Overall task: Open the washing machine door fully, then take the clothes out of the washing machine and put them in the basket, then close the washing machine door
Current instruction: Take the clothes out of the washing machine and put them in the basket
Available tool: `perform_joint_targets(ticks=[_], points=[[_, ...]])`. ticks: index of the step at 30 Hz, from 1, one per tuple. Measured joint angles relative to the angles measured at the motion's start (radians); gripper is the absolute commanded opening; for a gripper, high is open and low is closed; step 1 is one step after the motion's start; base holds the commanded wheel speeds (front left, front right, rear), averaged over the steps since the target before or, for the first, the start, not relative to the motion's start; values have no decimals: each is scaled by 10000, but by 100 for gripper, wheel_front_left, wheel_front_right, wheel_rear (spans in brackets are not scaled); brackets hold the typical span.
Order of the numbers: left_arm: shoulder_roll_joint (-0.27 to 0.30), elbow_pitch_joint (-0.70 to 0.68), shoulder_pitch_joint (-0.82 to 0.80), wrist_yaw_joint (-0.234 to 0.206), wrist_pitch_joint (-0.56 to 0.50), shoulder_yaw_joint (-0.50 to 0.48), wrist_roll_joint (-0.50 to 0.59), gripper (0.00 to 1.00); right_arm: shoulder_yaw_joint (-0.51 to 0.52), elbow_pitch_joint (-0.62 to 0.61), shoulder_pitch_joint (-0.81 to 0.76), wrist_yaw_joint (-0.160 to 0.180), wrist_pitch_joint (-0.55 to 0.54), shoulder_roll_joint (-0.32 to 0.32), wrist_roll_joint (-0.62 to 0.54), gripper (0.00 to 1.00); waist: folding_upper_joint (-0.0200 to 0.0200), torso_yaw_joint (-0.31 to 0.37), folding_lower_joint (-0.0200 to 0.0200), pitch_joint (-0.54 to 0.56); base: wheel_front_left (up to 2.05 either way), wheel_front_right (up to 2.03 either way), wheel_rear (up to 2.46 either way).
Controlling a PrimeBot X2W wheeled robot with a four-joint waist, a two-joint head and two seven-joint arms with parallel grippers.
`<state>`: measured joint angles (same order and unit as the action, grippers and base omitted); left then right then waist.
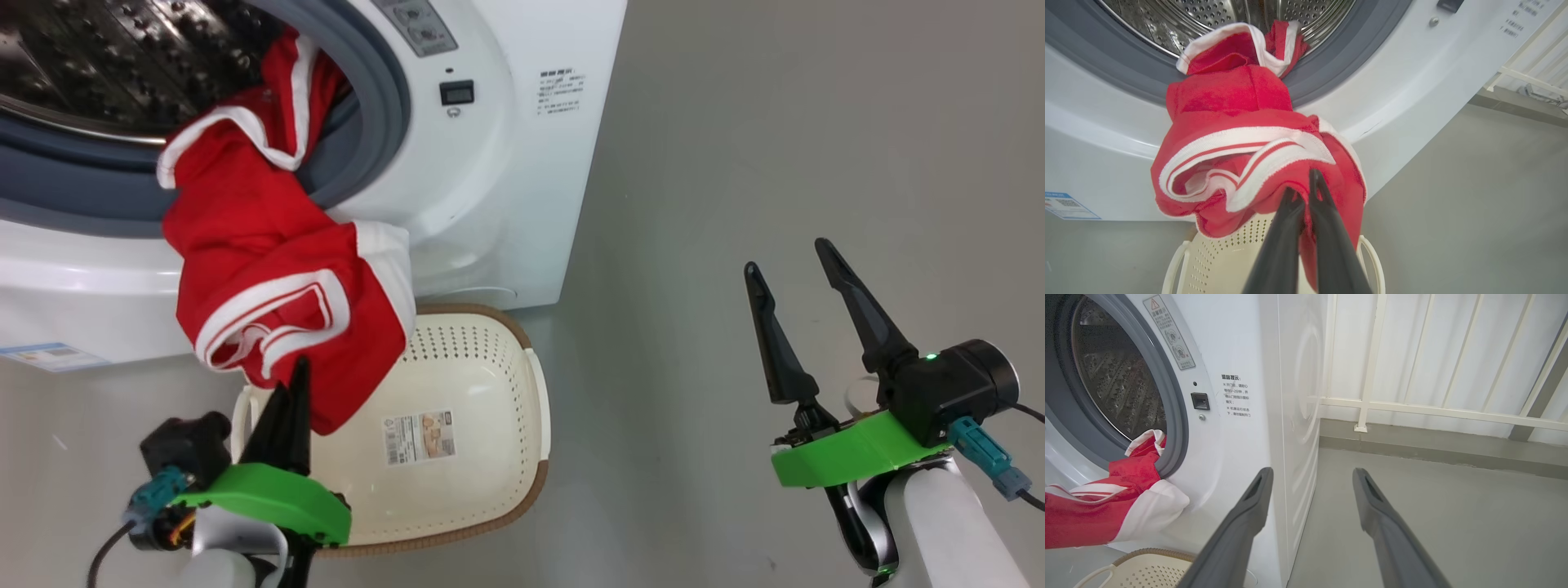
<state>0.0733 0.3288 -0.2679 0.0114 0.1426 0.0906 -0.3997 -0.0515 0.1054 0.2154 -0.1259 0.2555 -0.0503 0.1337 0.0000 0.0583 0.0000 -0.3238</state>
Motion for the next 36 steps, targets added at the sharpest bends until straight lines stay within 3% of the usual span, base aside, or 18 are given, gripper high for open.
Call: perform_joint_targets(ticks=[23, 36], points=[[-368, 7350, -2984, 955, 616, 1195, -755, 0, -79, -165, 681, 0, 0, -2, -4, 100, 0, 277, 0, -1620, 0, 0, 0], [-412, 8880, -3999, 1124, 596, 2391, -1705, 0, -255, -307, 1234, 0, 0, -4, -4, 100, 0, 405, 0, -2723, 0, 0, 0]])
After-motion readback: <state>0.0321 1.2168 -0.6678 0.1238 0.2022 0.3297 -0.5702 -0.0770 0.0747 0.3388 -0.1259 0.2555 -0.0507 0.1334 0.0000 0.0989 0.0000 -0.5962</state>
